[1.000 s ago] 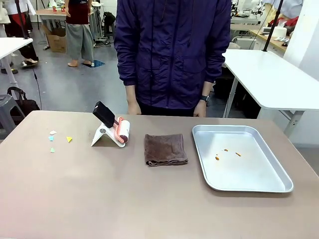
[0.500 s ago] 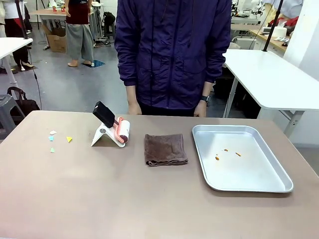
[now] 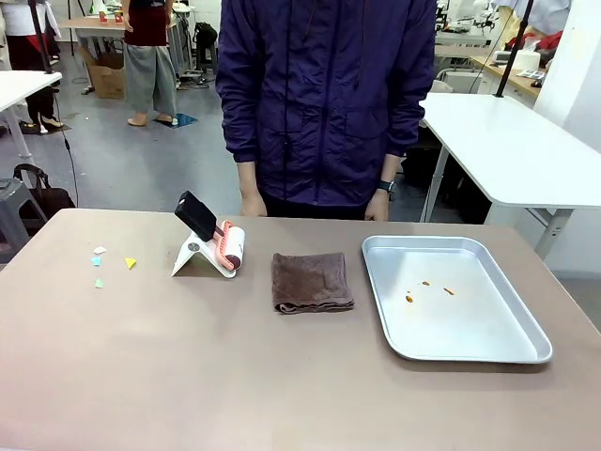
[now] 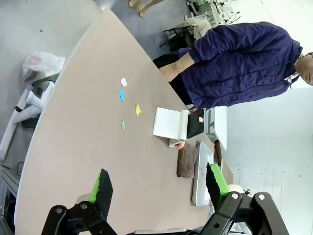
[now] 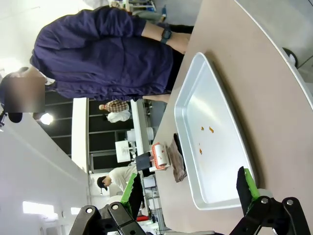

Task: Clean the surface of the table.
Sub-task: Hold the Lint Roller with your left hand and the towel with your right hand.

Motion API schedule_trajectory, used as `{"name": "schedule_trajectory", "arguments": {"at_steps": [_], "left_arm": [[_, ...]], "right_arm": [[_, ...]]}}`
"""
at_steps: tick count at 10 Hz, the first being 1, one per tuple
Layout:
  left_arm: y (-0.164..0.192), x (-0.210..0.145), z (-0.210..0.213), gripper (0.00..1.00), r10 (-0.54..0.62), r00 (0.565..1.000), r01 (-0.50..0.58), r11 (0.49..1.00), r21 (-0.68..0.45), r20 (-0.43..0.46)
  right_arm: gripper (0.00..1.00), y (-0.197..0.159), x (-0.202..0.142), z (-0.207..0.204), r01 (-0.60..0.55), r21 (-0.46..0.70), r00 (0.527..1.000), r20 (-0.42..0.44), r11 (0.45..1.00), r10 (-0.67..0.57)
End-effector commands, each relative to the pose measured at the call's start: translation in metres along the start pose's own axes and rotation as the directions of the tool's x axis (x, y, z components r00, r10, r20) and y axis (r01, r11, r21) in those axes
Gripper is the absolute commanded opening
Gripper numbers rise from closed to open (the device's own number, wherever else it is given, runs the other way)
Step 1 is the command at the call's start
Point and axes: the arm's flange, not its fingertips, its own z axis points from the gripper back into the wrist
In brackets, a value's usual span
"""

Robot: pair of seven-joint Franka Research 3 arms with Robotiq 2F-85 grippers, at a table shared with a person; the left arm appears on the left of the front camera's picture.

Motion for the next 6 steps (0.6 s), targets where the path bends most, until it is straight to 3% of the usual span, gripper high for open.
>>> {"name": "schedule_trajectory", "arguments": {"at_steps": [1, 3, 4, 6], "left_arm": [[0.003, 0.002, 0.0, 1.0, -0.024, 1.0, 0.024, 0.999, -0.022, 0.005], [0.003, 0.002, 0.0, 1.0, -0.024, 1.0, 0.024, 0.999, -0.022, 0.005], [0.0, -0.001, 0.001, 1.0, -0.002, 1.0, 0.002, 1.0, 0.002, -0.001], [-0.039, 0.015, -0.021, 1.0, -0.119, 0.991, 0.119, 0.993, -0.008, -0.065]], "right_arm": [[1.0, 0.004, 0.002, 0.001, 0.003, 0.022, 1.0, 0.011, 1.0, -0.004], [1.0, 0.0, 0.0, 0.001, 0.001, 0.0, 1.0, 0.002, 1.0, -0.001], [1.0, 0.013, -0.003, -0.008, -0.04, -0.075, 0.999, -0.001, 0.996, 0.04], [1.0, 0.067, -0.014, -0.039, -0.205, -0.247, 0.979, -0.062, 0.947, 0.195]]}}
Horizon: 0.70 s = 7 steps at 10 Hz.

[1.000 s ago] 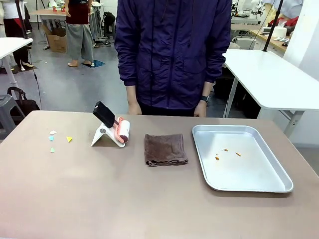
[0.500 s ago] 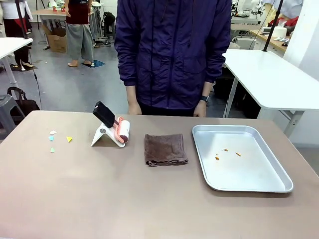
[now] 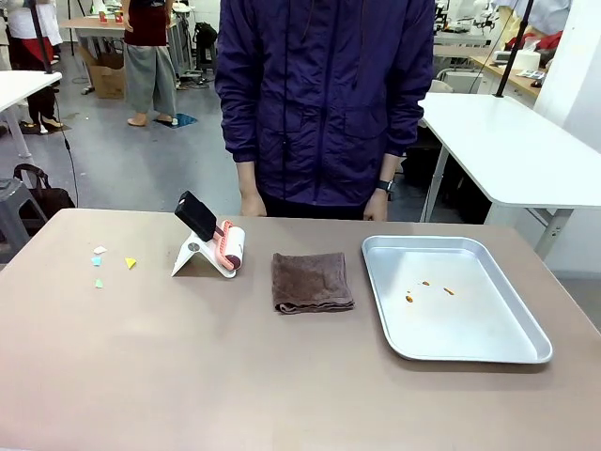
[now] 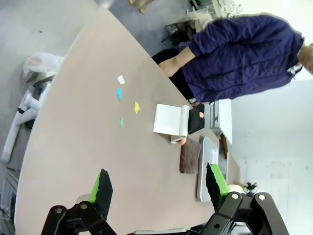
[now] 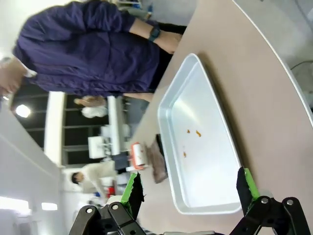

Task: Clean the surface of the table.
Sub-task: Hold the Lint Roller with your left hand and the towel with your right hand.

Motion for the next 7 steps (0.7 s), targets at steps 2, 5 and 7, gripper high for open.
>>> {"name": "schedule_trajectory", "arguments": {"at_steps": [2, 5, 7], "left_arm": [[-0.081, 0.022, -0.068, 1.0, -0.16, 0.98, 0.16, 0.987, -0.011, -0.121], [-0.159, 0.023, -0.145, 1.0, -0.319, 0.919, 0.322, 0.946, -0.025, -0.232], [-0.181, 0.016, -0.193, 1.0, -0.349, 0.888, 0.365, 0.931, -0.003, -0.301]], "right_arm": [[1.0, 0.097, -0.019, -0.034, -0.264, -0.204, 0.964, -0.088, 0.943, 0.25], [1.0, 0.173, -0.039, -0.106, -0.465, -0.374, 0.885, -0.227, 0.803, 0.407], [1.0, 0.214, -0.065, -0.157, -0.574, -0.355, 0.819, -0.27, 0.738, 0.507]]}}
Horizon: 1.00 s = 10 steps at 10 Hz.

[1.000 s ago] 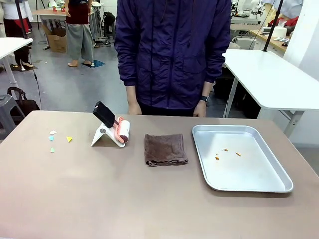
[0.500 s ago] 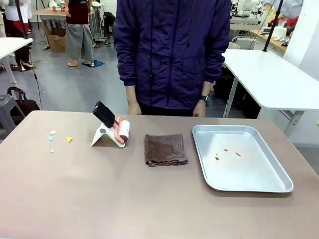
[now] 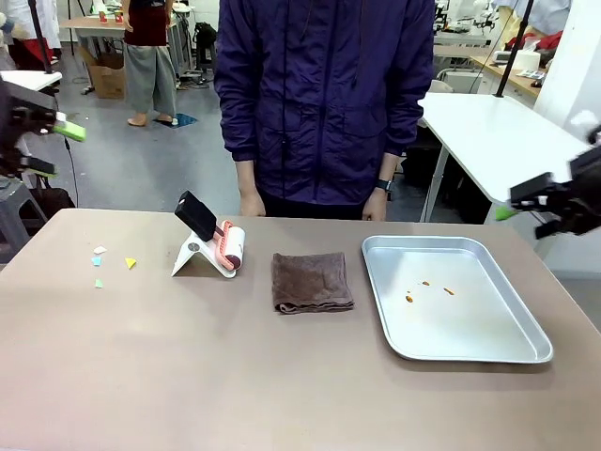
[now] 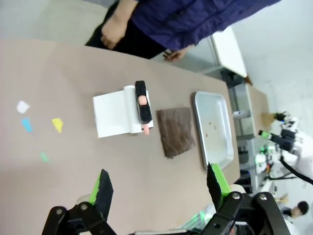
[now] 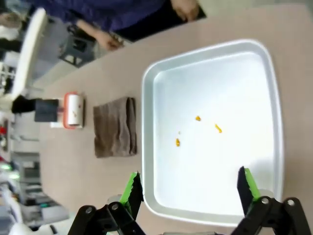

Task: Clean the surface of the table.
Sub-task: Hold the Lint Roller with your left hand and the towel with your right hand.

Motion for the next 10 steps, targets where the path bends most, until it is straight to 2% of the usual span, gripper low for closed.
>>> {"name": "schedule_trajectory", "arguments": {"at_steps": [1, 2, 4, 5, 6, 7, 8, 9, 10], "left_arm": [[0.007, 0.012, -0.031, 1.0, -0.013, 0.998, 0.013, 1.0, 0.005, -0.067], [0.003, 0.01, -0.06, 1.0, -0.022, 0.987, 0.023, 1.0, 0.002, -0.161], [0.002, 0.003, -0.095, 1.0, -0.02, 0.969, 0.019, 1.0, -0.007, -0.246], [0.001, 0.002, -0.104, 1.0, -0.015, 0.969, 0.01, 1.0, -0.021, -0.246], [0.002, 0.003, -0.109, 1.0, -0.006, 0.972, -0.004, 0.999, -0.042, -0.235], [0.003, 0.002, -0.116, 1.0, -0.035, 0.961, 0.013, 0.996, -0.083, -0.273], [0.003, 0.0, -0.122, 1.0, -0.037, 0.956, 0.008, 0.995, -0.1, -0.292], [0.004, -0.001, -0.127, 1.0, -0.05, 0.951, 0.021, 0.995, -0.098, -0.304], [0.001, 0.0, -0.127, 1.0, -0.027, 0.954, 0.036, 0.999, 0.024, -0.299]], "right_arm": [[1.0, 0.046, 0.015, -0.031, -0.079, -0.041, 0.996, 0.028, 0.996, 0.08], [1.0, 0.086, 0.013, -0.054, -0.132, -0.039, 0.991, 0.018, 0.991, 0.132], [1.0, 0.135, 0.002, -0.086, -0.295, 0.077, 0.954, -0.034, 0.952, 0.298], [1.0, 0.153, -0.005, -0.102, -0.326, 0.192, 0.926, -0.133, 0.925, 0.354], [1.0, 0.167, -0.014, -0.116, -0.322, 0.243, 0.906, -0.201, 0.915, 0.372], [1.0, 0.18, -0.026, -0.134, -0.304, 0.253, 0.882, -0.29, 0.918, 0.372], [1.0, 0.182, -0.029, -0.142, -0.295, 0.248, 0.875, -0.318, 0.923, 0.365], [1.0, 0.18, -0.024, -0.143, -0.243, 0.243, 0.889, -0.33, 0.939, 0.316], [1.0, 0.17, -0.016, -0.139, -0.227, 0.181, 0.919, -0.285, 0.957, 0.272]]}}
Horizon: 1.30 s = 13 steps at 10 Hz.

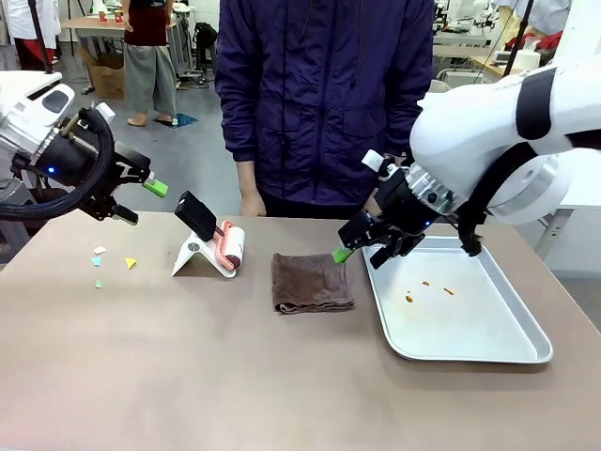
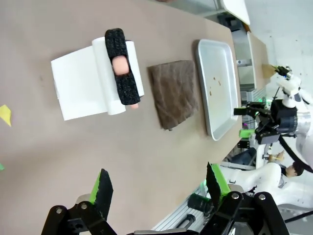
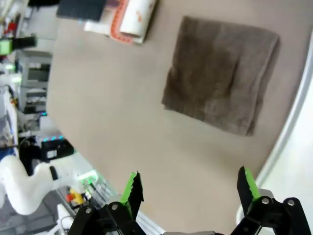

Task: Clean the surface of the table.
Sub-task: Hold the Lint Roller with your left hand and the towel with your right hand.

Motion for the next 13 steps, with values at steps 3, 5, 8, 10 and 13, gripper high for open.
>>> {"name": "schedule_trajectory", "arguments": {"at_steps": [3, 5, 8, 10, 13], "left_arm": [[-0.002, -0.001, 0.002, 1.0, 0.007, 1.0, -0.007, 1.0, -0.021, 0.007], [0.0, 0.0, 0.001, 1.0, 0.002, 1.0, -0.002, 1.0, -0.002, 0.0], [-0.005, 0.036, -0.019, 1.0, 0.013, 0.999, -0.013, 1.0, 0.001, -0.039], [0.002, 0.056, -0.032, 1.0, 0.1, 0.995, -0.098, 0.993, 0.063, -0.022], [0.02, 0.086, -0.063, 1.0, 0.176, 0.982, -0.176, 0.984, 0.013, -0.074]], "right_arm": [[1.0, 0.013, -0.005, -0.005, -0.033, 0.009, 0.999, -0.01, 0.999, 0.033], [1.0, 0.009, -0.002, -0.004, -0.022, -0.002, 1.0, -0.01, 1.0, 0.022], [1.0, -0.002, 0.044, -0.049, 0.135, -0.07, 0.991, 0.018, 0.988, -0.134], [1.0, -0.002, 0.057, -0.073, 0.165, -0.066, 0.986, 0.053, 0.984, -0.161], [1.0, -0.008, 0.077, -0.11, 0.185, -0.137, 0.982, -0.006, 0.973, -0.188]]}}
